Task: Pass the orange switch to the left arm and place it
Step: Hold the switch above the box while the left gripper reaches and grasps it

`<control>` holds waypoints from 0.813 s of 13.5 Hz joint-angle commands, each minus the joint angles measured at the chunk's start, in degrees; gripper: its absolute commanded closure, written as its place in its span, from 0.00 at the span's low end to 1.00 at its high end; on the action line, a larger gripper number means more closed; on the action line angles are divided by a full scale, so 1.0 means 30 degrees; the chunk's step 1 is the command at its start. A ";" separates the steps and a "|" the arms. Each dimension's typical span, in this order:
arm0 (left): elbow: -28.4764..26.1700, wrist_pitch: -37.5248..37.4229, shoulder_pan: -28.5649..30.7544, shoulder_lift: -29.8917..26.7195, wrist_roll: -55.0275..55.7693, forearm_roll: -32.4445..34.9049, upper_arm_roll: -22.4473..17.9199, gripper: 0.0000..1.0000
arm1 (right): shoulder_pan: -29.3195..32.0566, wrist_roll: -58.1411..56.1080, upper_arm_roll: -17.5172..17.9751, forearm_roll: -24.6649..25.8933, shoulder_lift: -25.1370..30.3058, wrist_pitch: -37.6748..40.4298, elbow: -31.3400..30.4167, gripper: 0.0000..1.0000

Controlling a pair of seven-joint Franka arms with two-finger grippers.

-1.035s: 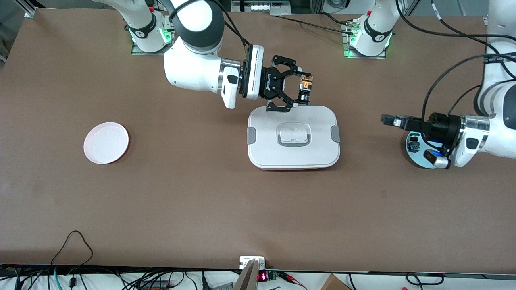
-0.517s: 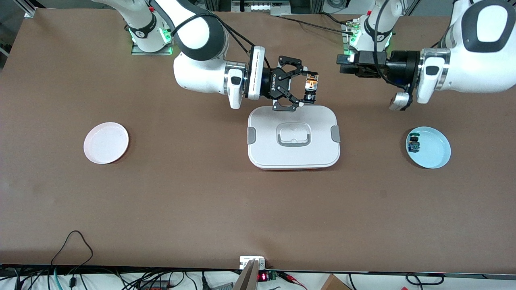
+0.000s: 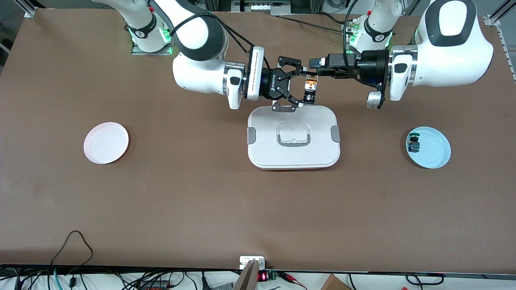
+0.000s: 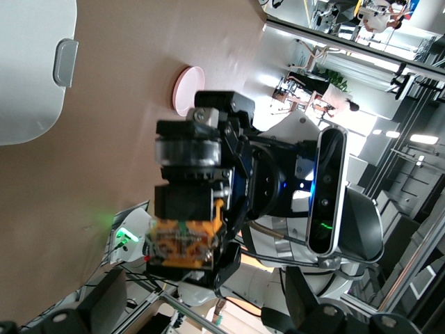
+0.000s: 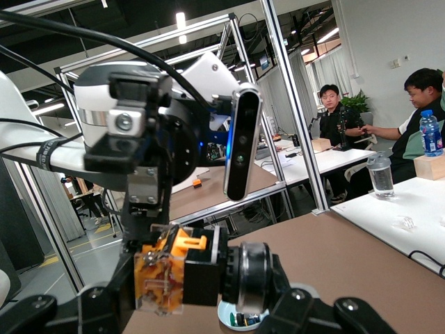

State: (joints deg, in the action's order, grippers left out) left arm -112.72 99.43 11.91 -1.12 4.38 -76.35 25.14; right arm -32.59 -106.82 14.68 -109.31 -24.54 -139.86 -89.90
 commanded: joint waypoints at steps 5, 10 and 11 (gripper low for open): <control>0.0160 0.1104 0.0072 0.0785 -0.0054 -0.0655 0.0467 0.44 | -0.0212 -0.0721 -0.0119 -0.0653 -0.0053 -0.0079 0.0435 0.99; 0.0305 0.1016 0.0277 0.0755 -0.0114 -0.0597 0.0438 1.00 | -0.0212 -0.0721 -0.0207 -0.0653 0.0035 -0.0079 0.0377 0.98; 0.0451 0.0987 0.0277 0.0784 -0.0055 -0.0568 0.0409 1.00 | -0.0212 -0.0721 -0.0236 -0.0653 0.0035 -0.0079 0.0377 0.98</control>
State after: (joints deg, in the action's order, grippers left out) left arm -112.37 102.18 12.03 0.93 3.25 -77.16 25.92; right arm -32.61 -106.64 14.63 -110.09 -24.52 -139.62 -89.58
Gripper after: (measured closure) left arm 0.573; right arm 0.264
